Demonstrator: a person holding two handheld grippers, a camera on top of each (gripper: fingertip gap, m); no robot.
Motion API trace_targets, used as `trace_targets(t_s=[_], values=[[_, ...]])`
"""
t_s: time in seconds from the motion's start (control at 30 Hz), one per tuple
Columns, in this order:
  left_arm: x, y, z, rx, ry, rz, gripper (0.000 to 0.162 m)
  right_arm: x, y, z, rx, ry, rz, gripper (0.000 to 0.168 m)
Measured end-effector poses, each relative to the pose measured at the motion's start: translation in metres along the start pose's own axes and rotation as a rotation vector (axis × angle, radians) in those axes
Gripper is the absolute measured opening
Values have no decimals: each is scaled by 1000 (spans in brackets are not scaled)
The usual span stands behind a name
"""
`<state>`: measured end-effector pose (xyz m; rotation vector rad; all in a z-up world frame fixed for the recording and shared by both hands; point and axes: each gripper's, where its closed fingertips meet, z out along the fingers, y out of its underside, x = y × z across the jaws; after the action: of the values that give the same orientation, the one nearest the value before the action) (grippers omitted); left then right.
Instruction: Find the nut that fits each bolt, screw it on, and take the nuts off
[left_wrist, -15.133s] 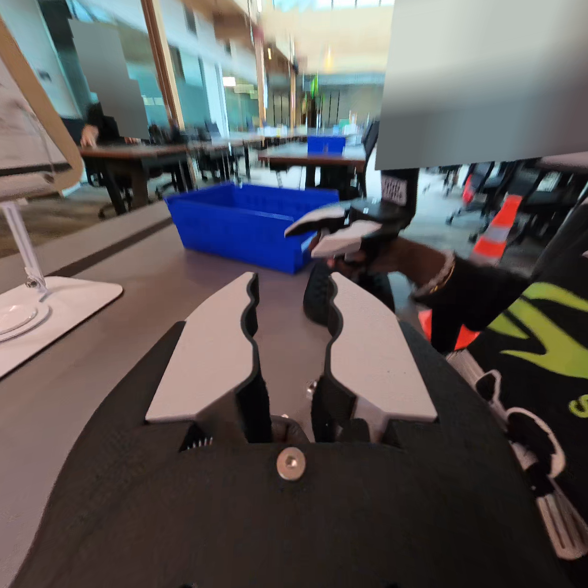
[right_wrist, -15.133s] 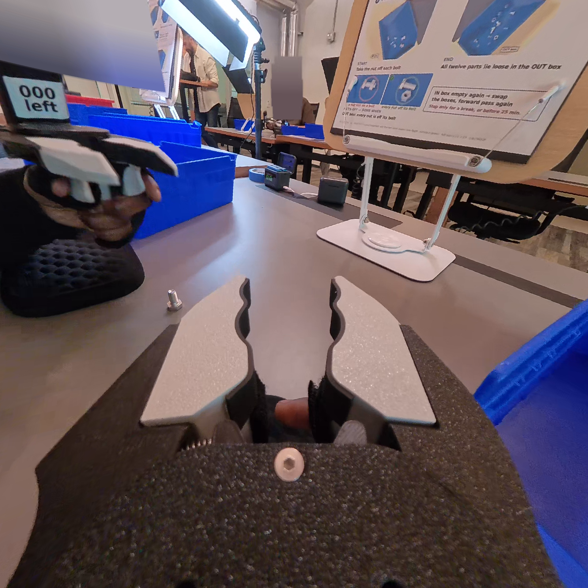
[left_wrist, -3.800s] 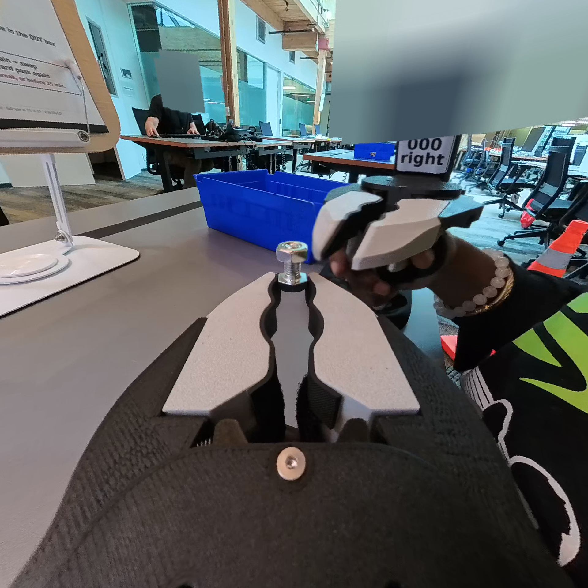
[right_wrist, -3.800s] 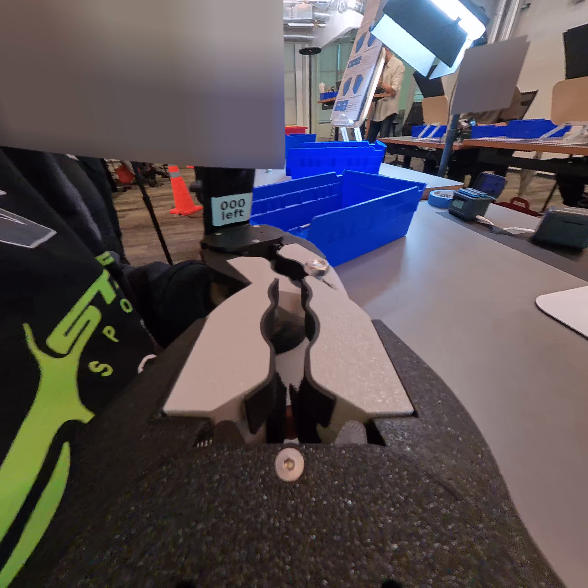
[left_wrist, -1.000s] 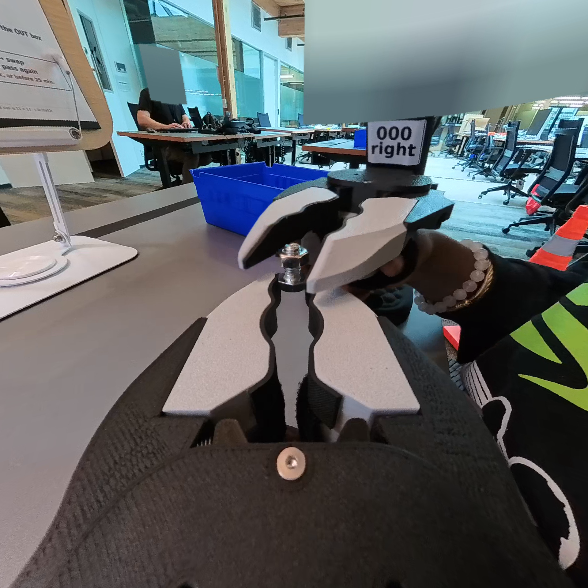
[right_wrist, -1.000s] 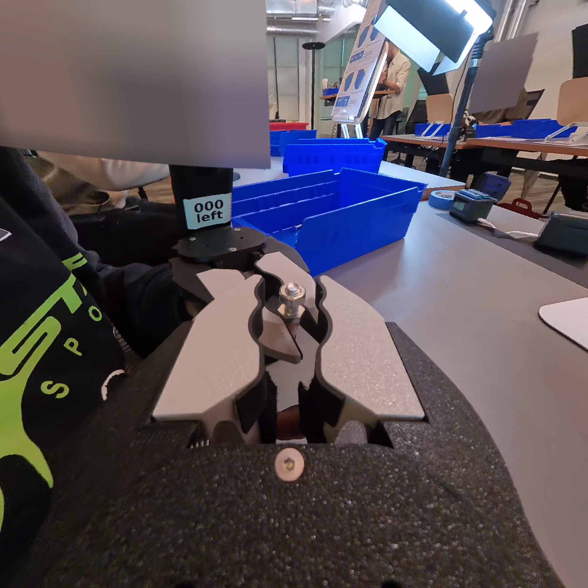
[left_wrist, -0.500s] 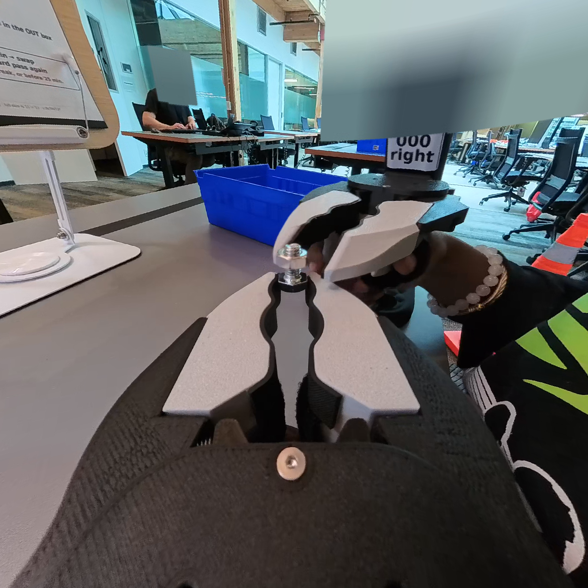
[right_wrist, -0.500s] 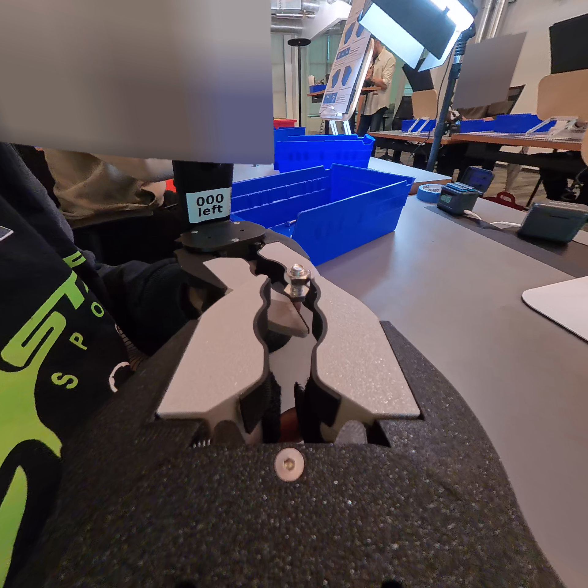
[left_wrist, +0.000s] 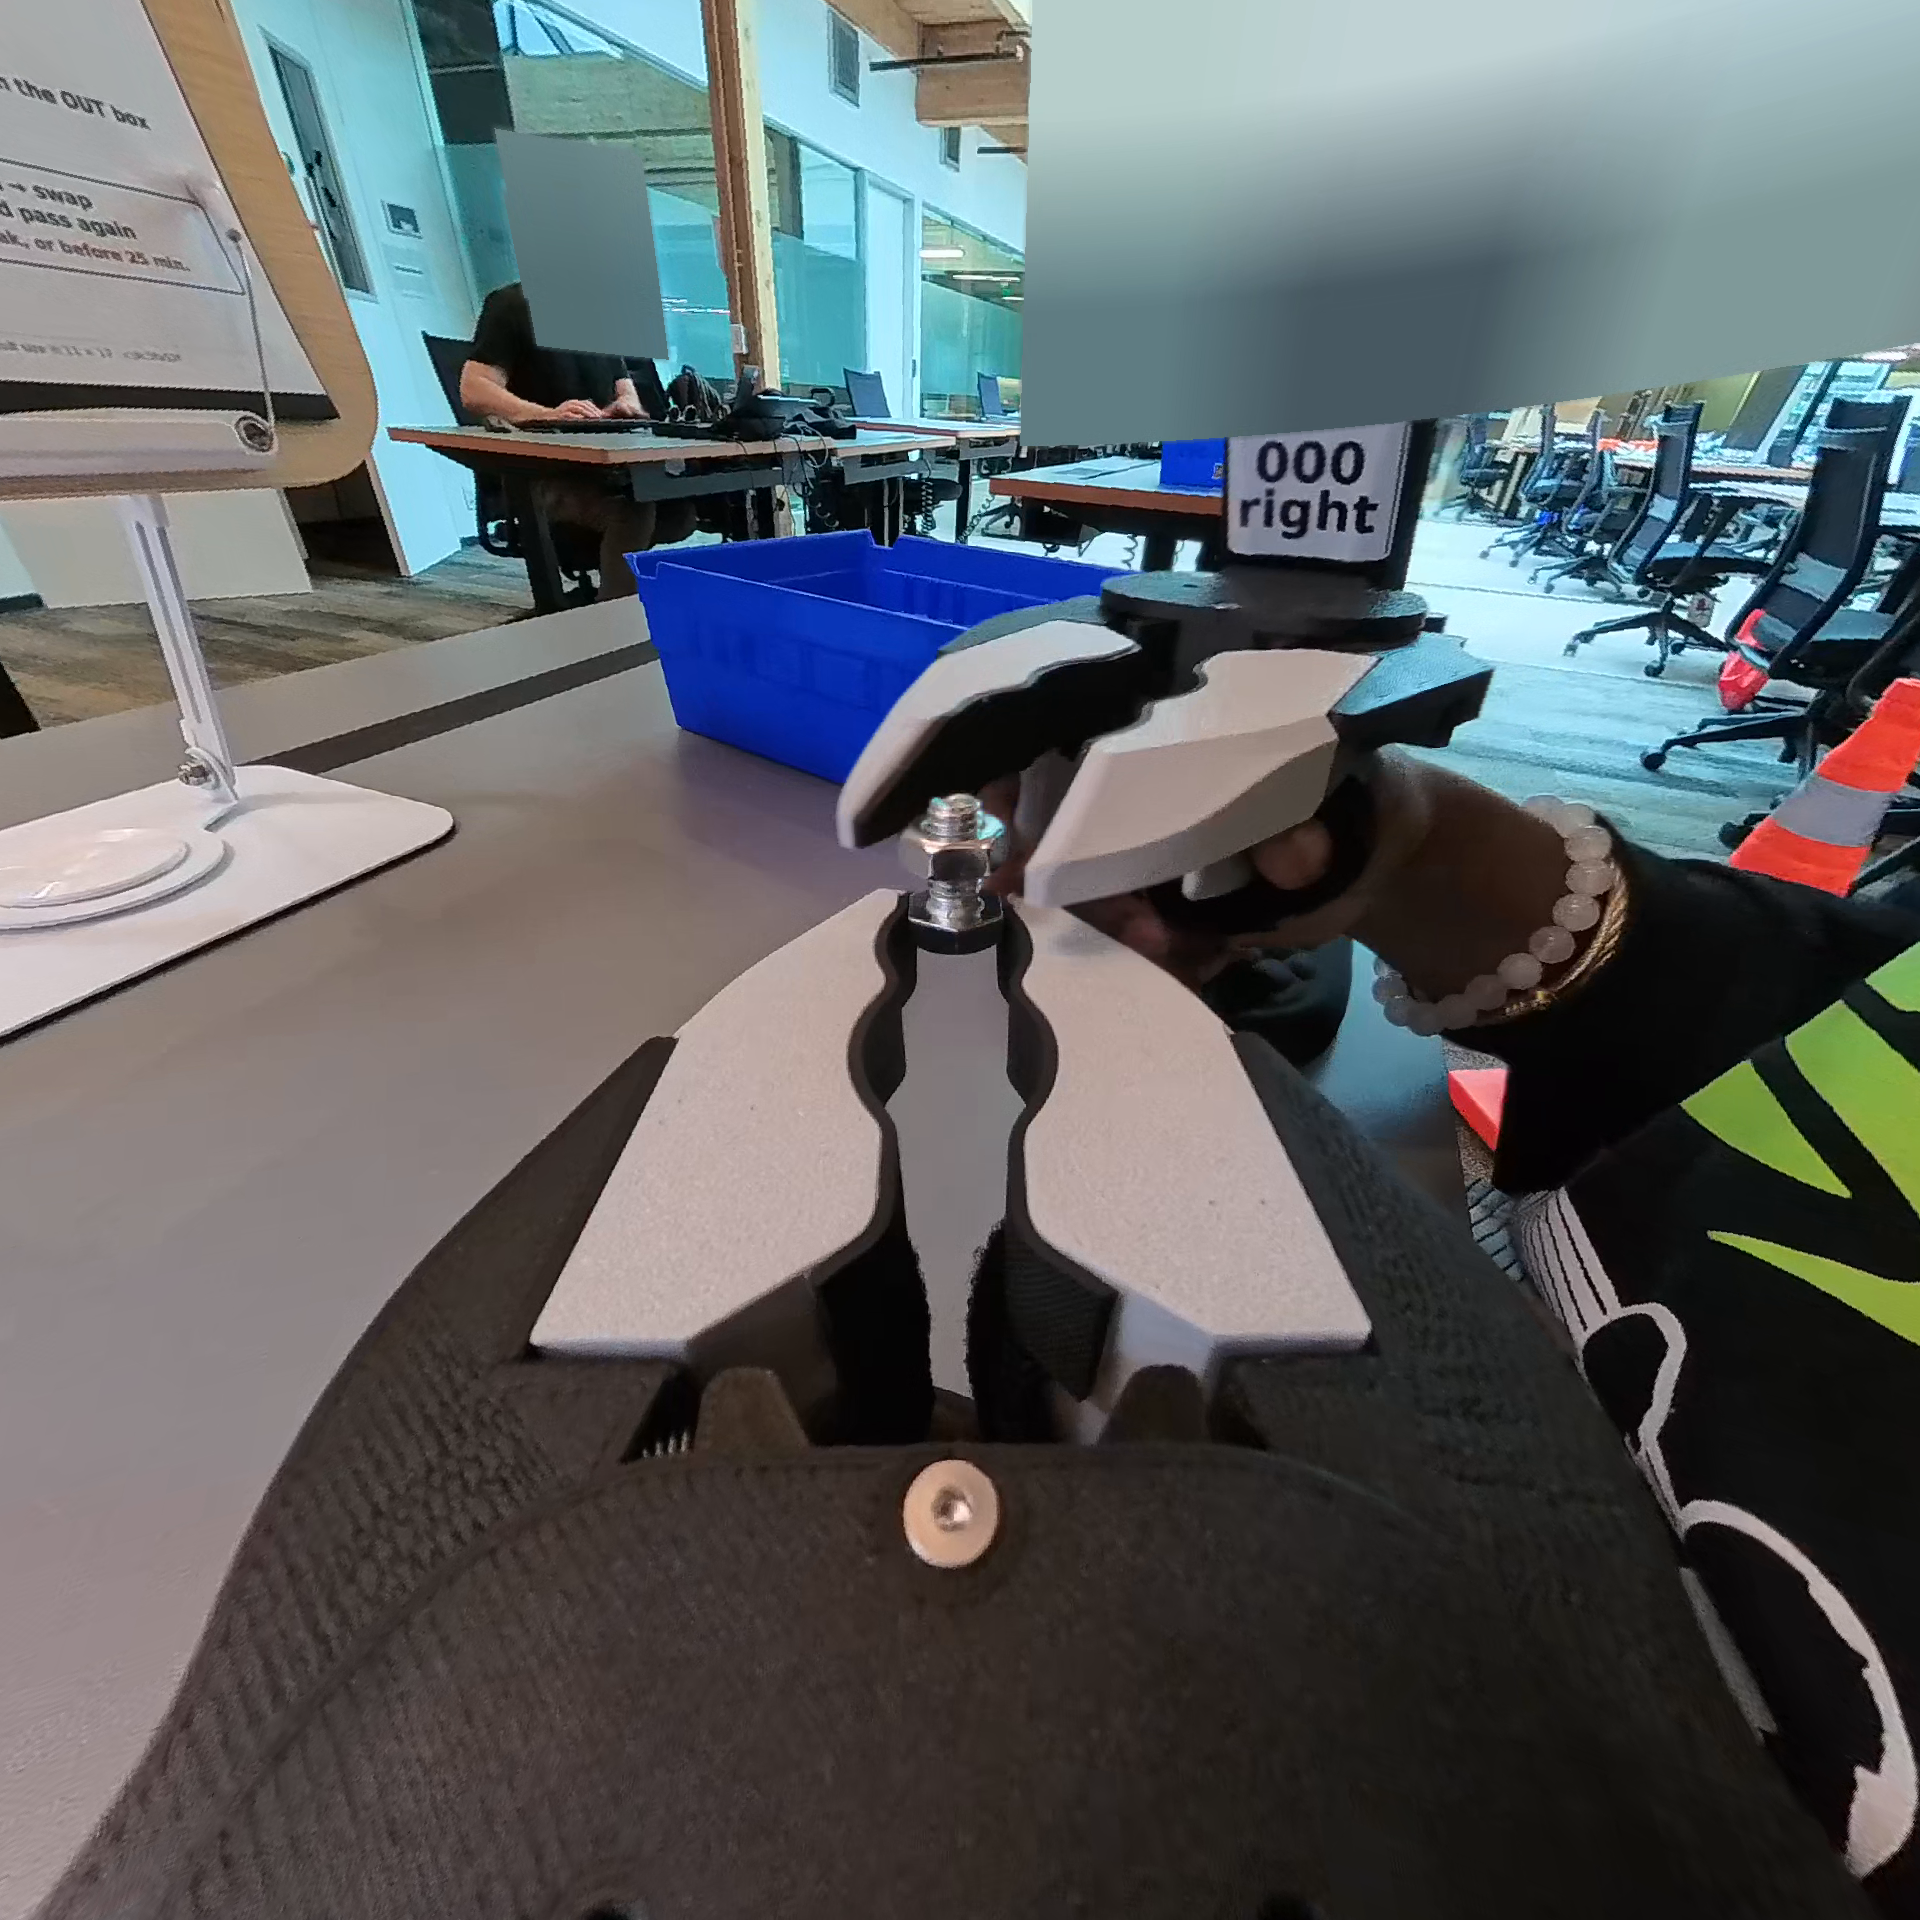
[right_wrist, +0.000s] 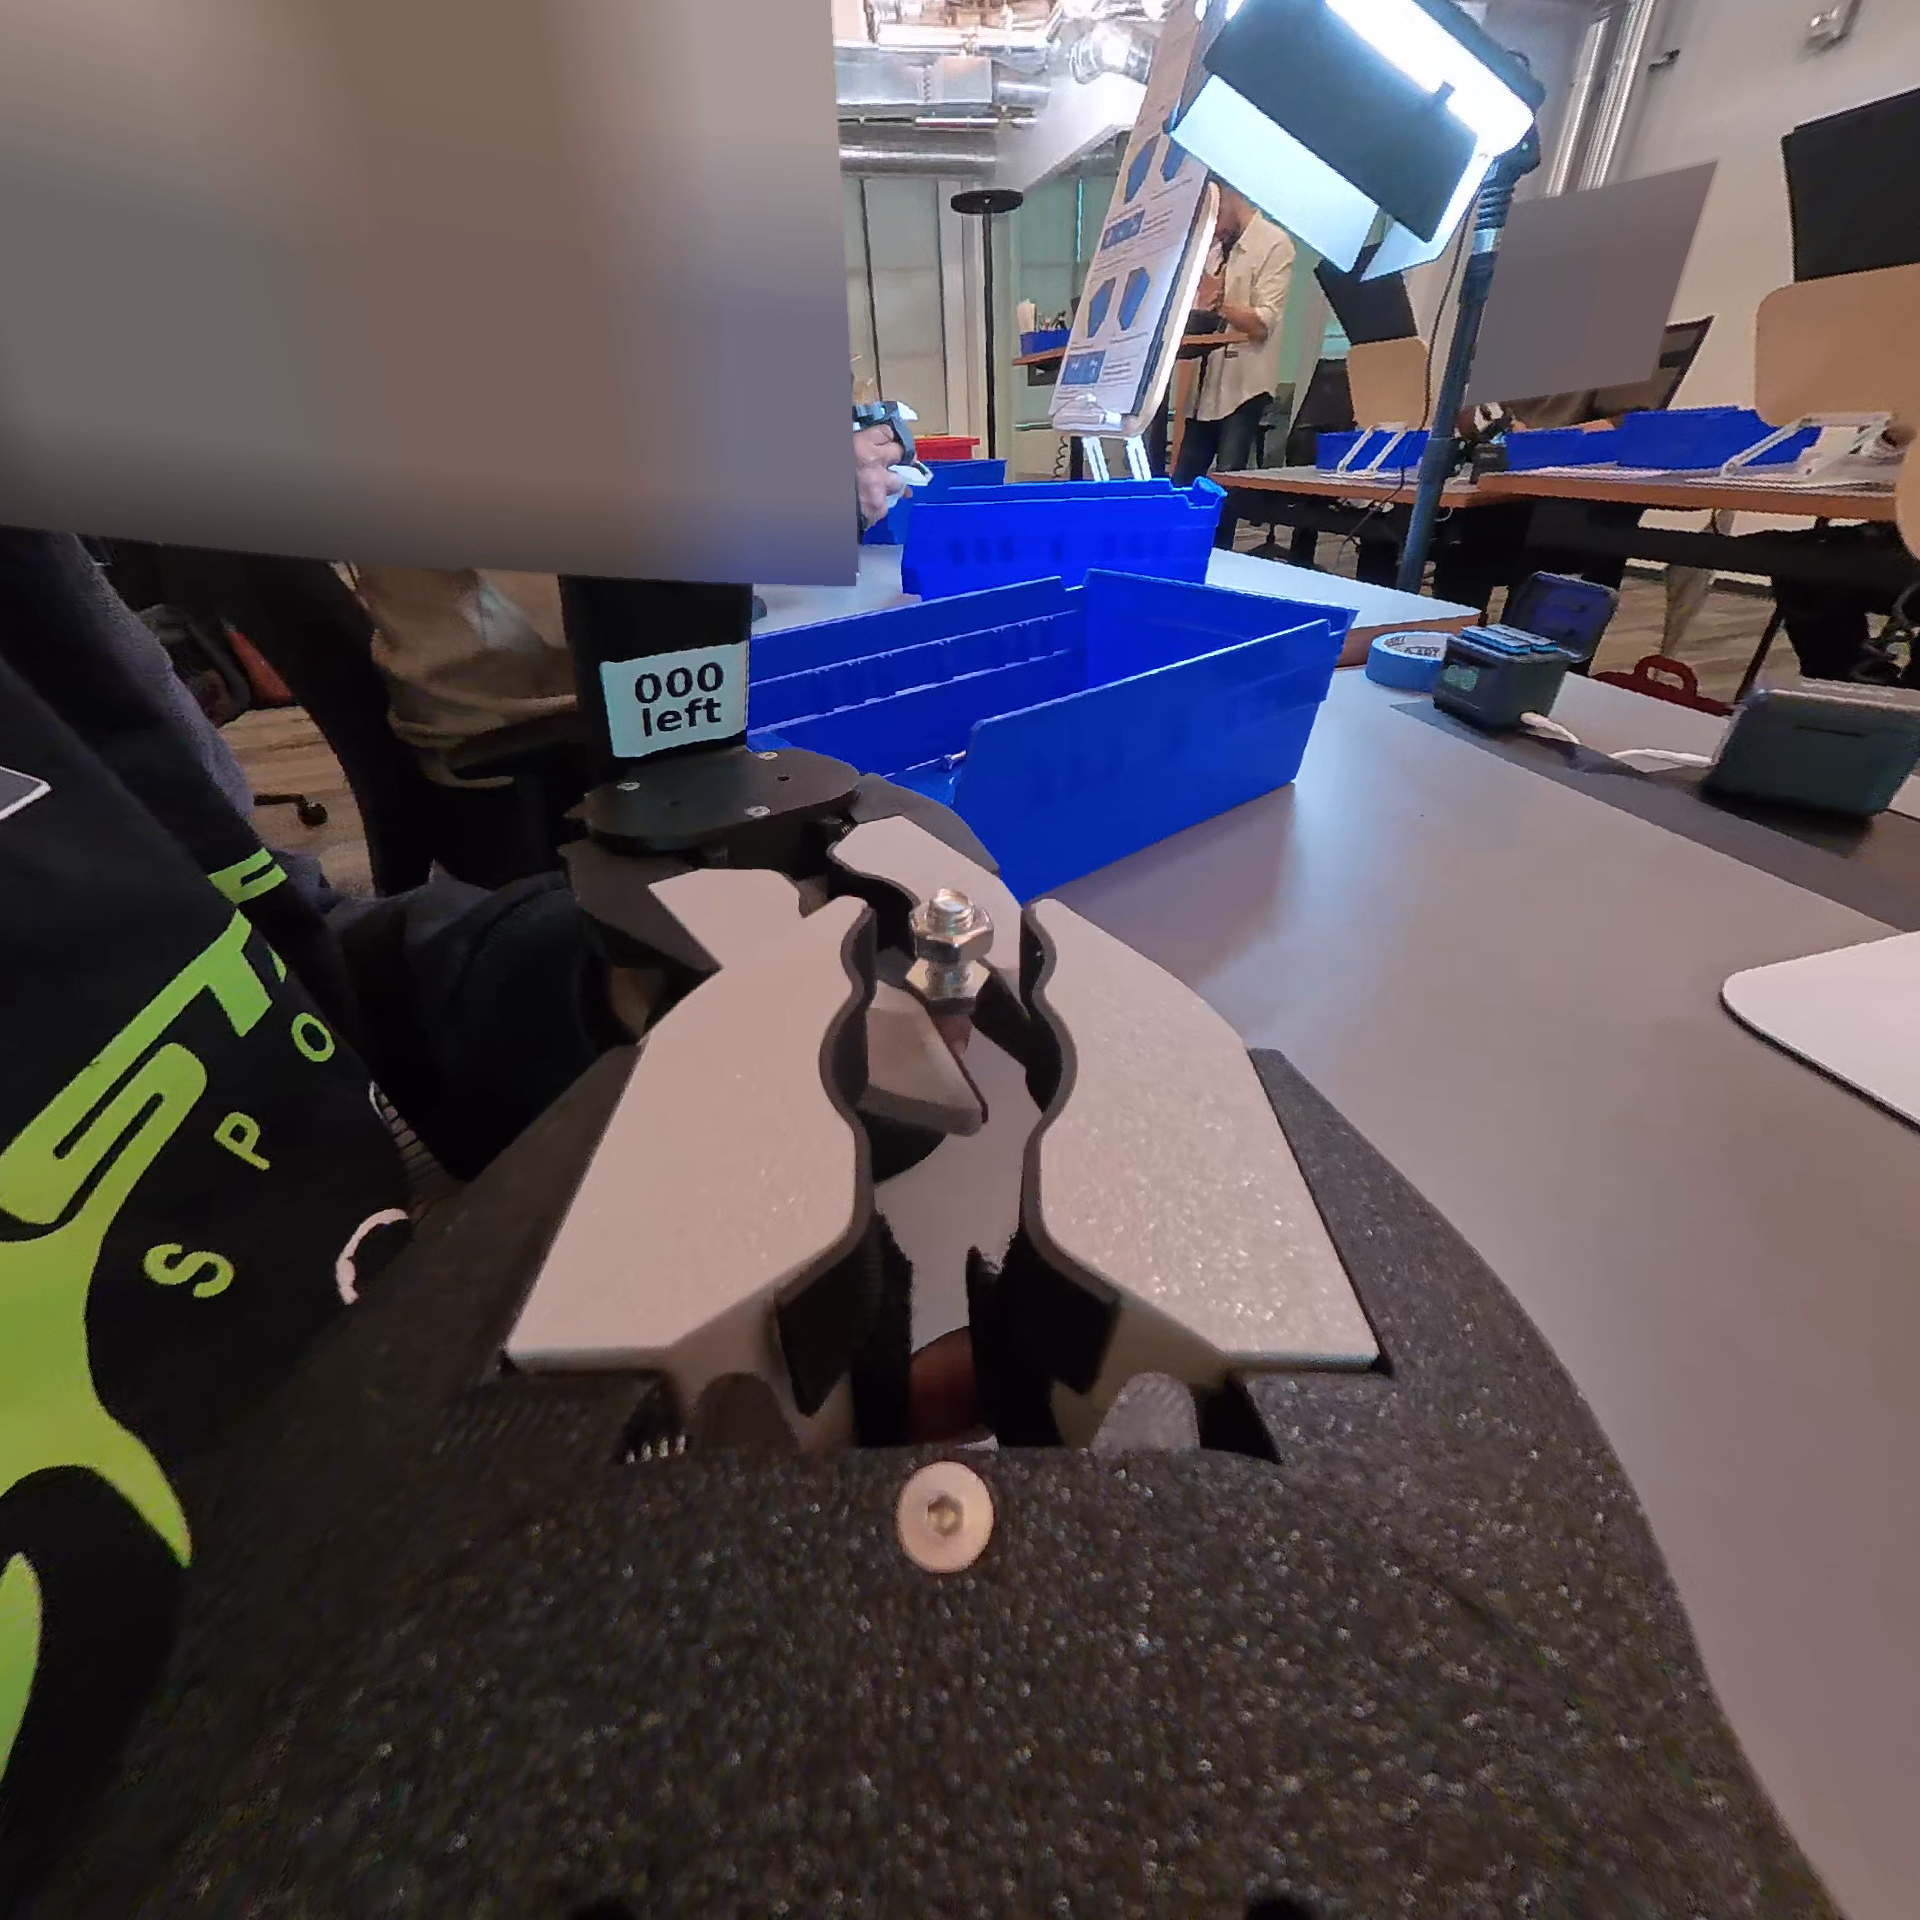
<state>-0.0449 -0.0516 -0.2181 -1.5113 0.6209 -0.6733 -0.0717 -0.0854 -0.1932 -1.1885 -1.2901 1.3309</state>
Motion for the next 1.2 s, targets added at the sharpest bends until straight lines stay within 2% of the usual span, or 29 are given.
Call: trace_targets(t_s=[0.3,0.6,0.83,1.2], values=[[-3,0,2,2,1,0,15,-4,2,13,-24,-40,-13,27],[-6,-1,2,8,-4,-6,15,-3,1,-1,-20,1,-6,24],[-8,-1,2,9,-10,-15,15,-11,0,-15,5,-24,8,13],[-5,1,3,-1,-1,-3,15,1,1,2,-11,-14,-15,23]])
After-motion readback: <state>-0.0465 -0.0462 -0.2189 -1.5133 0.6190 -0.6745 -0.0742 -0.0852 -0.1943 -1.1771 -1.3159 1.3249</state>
